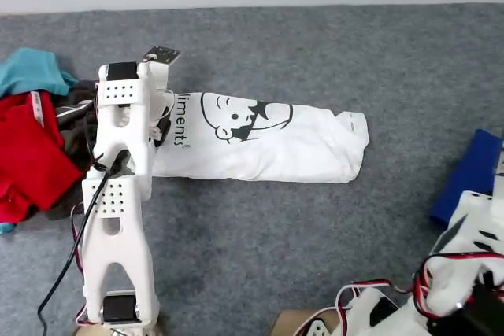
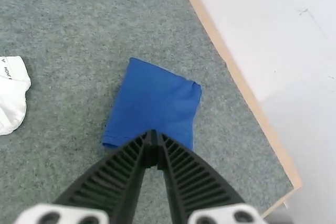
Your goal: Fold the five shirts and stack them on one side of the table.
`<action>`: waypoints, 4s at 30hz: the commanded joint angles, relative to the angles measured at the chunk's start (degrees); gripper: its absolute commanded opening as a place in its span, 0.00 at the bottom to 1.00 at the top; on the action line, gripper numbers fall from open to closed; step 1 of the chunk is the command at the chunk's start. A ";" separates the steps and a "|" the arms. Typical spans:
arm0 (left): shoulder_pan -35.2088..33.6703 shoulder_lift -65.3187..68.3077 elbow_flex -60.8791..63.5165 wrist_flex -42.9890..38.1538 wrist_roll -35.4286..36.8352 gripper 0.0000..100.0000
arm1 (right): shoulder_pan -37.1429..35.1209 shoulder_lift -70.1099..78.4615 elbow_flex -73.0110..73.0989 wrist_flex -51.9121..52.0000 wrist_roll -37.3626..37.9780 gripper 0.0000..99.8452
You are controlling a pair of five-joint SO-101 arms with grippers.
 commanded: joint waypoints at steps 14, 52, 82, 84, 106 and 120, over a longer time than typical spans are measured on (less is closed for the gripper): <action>-5.01 -14.77 1.45 1.23 -0.26 0.00 | 0.57 0.22 -0.09 1.98 0.62 0.01; 39.91 -13.45 -0.84 -7.74 8.18 0.00 | 0.75 0.13 0.09 2.07 0.53 0.01; 42.55 -7.30 -22.73 1.14 13.89 0.22 | 0.75 0.13 0.09 2.15 0.53 0.01; 41.14 -9.49 -22.81 1.14 15.38 0.22 | 0.75 0.13 0.09 2.15 0.53 0.01; 18.20 -63.30 23.08 1.14 16.26 0.00 | -18.33 0.92 20.84 -2.42 0.09 0.01; -1.85 -86.15 51.03 1.05 12.04 0.00 | -48.31 28.88 17.93 -18.24 -9.93 0.01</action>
